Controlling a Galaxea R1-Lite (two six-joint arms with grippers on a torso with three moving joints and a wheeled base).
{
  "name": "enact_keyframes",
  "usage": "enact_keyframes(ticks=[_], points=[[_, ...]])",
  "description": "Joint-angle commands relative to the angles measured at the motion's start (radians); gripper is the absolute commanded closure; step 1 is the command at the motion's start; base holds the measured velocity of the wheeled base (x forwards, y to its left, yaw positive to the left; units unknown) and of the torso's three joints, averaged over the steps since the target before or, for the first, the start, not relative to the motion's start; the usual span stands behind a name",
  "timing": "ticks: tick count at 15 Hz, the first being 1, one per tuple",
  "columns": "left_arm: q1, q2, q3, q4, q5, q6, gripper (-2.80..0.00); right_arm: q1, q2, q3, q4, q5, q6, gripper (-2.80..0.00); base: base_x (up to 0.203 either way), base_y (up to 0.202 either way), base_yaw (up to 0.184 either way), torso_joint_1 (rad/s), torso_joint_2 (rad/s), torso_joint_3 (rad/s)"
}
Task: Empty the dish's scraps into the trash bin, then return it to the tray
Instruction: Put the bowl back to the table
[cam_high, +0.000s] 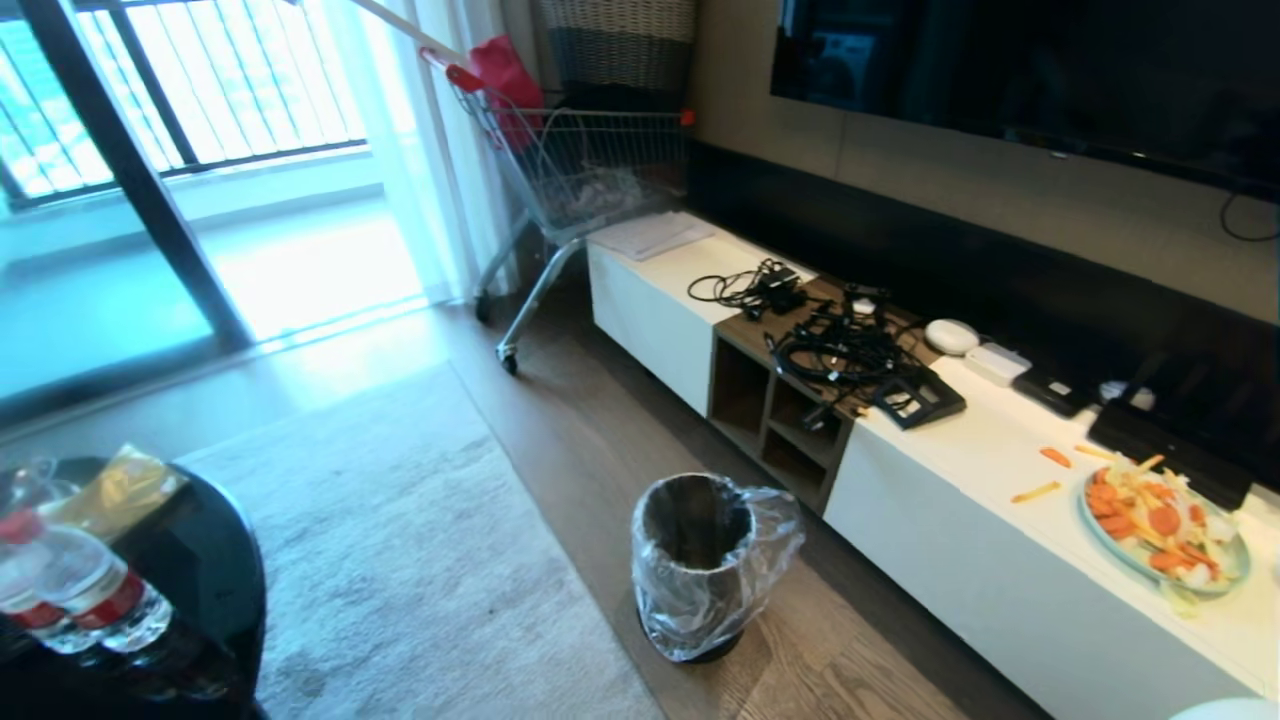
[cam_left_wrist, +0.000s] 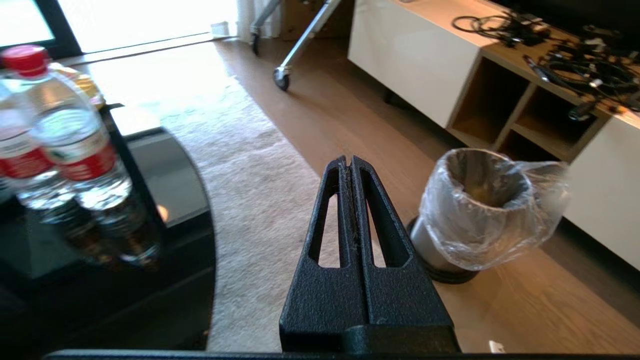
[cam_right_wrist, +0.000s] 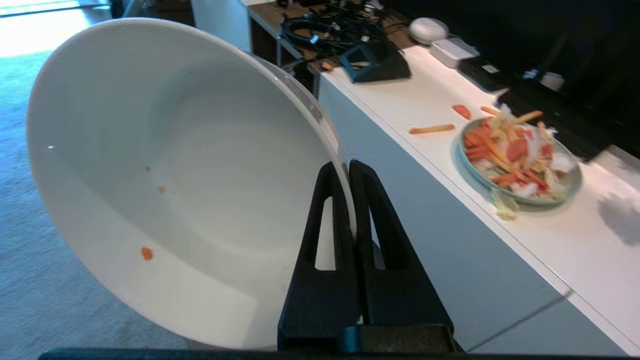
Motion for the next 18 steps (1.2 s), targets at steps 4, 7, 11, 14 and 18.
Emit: enact_keyframes(ticks=[4,7,11,14,18], points=[[0.000,0.000,0.000,-0.001,0.001,-0.001,0.00,0.000,0.001,0.000,0.001,0.000,0.003,0.00,0.002,-0.009,0.165,0.003,0.00,0.000],[0.000,0.000,0.000,-0.001,0.001,-0.001,0.00,0.000,0.001,0.000,0.001,0.000,0.003,0.00,0.001,-0.007,0.167,0.001,0.00,0.002],[0.000,0.000,0.000,-0.001,0.001,-0.001,0.00,0.000,0.001,0.000,0.001,0.000,0.003,0.00,0.000,-0.009,0.166,0.003,0.00,0.002],[0.000,0.000,0.000,-0.001,0.001,-0.001,0.00,0.000,0.001,0.000,0.001,0.000,0.005,0.00,-0.001,-0.009,0.166,0.002,0.00,0.003],[0.000,0.000,0.000,-0.001,0.001,-0.001,0.00,0.000,0.001,0.000,0.001,0.000,0.005,0.00,0.002,-0.008,0.169,0.003,0.00,0.003]])
